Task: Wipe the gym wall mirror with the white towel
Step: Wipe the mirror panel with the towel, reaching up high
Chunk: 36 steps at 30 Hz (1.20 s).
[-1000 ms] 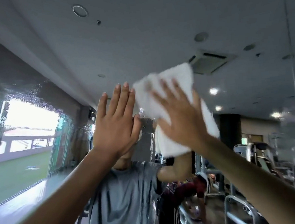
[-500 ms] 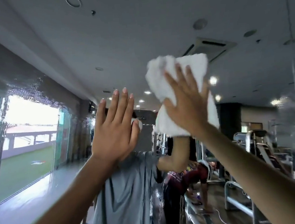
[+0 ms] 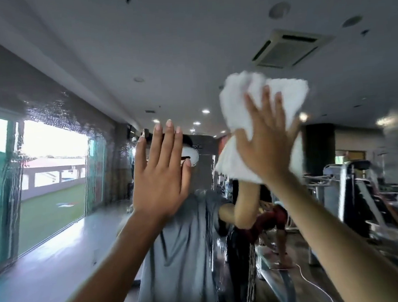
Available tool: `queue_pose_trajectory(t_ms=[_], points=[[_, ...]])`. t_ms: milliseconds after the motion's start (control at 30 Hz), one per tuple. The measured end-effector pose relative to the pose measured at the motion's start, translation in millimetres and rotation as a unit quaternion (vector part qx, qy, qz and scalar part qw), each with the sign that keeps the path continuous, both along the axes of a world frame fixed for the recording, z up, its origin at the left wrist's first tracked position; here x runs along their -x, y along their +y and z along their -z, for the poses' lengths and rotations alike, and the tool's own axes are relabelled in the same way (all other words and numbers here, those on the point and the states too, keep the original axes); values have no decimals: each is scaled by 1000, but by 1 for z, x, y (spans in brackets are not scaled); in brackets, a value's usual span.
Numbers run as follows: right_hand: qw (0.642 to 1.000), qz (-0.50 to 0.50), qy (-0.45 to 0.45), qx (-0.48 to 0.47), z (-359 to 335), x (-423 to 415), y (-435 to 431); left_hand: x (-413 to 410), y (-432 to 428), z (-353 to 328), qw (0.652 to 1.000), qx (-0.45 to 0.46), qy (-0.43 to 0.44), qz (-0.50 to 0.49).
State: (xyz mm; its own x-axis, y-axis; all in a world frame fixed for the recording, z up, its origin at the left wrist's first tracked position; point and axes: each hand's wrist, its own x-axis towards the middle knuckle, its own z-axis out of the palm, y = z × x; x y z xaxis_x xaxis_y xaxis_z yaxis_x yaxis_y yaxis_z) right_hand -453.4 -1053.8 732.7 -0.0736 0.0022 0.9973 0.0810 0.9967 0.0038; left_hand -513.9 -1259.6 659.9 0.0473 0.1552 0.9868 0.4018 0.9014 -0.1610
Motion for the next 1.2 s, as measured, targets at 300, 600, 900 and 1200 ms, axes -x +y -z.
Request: queue_pose_trajectory(t_ms=[300,600,900,1200], points=[[942,72,-111,-308,73,-20,95,-3,-9,53,999,28,-19,-4],[987,3,-53,-150,100,2,-5,-6,-10,96,999,16,-30,4],[934,15,-111,-339,142,-19,104,-7,-18,144,999,30,-40,-7],[984,-1,-58,-170,232,-6,0,-6,-20,163,999,19,-29,1]])
